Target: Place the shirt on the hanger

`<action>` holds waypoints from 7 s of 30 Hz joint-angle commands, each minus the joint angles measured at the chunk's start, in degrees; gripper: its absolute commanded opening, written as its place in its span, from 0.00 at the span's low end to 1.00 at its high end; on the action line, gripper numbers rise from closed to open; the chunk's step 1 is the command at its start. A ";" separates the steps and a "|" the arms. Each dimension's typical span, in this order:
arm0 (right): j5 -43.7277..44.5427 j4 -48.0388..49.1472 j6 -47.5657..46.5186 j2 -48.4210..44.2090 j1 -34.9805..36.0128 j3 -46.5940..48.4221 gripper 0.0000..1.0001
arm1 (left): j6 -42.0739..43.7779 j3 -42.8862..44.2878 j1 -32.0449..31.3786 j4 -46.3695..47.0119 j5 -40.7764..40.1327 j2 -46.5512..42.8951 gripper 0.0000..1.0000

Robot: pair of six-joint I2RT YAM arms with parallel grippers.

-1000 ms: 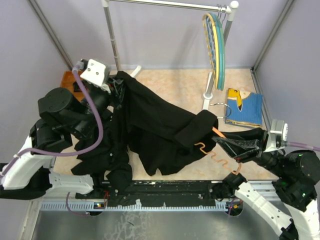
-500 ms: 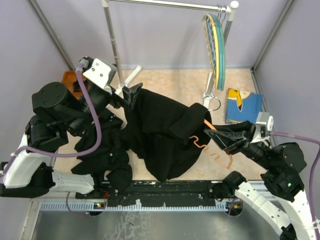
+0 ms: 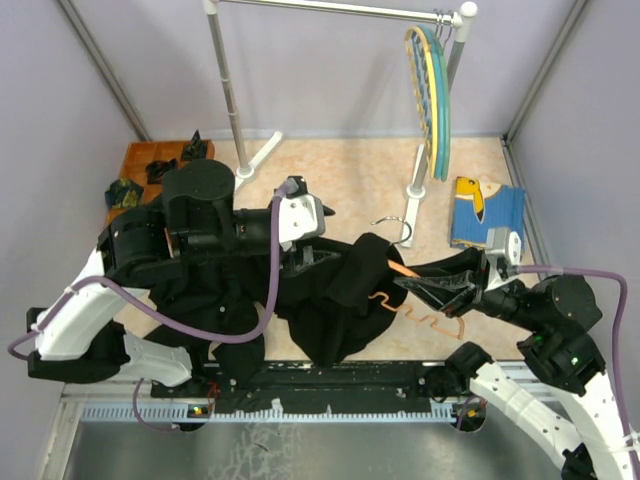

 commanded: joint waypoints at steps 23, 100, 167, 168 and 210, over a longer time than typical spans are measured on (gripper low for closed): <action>-9.23 -11.16 -12.54 6.54 -0.09 12.58 0.00 | -4.47 0.83 0.02 -13.39 18.30 3.85 0.00; 71.93 14.55 79.12 15.41 35.43 -18.38 0.55 | -18.46 -21.94 0.09 22.40 -30.31 -13.52 0.00; 69.11 -9.90 34.02 20.72 -1.40 11.05 0.00 | -26.07 -33.52 0.13 15.77 -18.99 -28.51 0.00; 69.94 -10.37 33.08 20.77 -1.40 11.31 0.00 | -26.06 -33.56 0.13 15.74 -18.99 -28.52 0.00; 58.84 -1.99 -13.66 20.99 -1.40 25.20 0.00 | -25.88 -34.46 0.03 14.06 -16.67 -23.46 0.00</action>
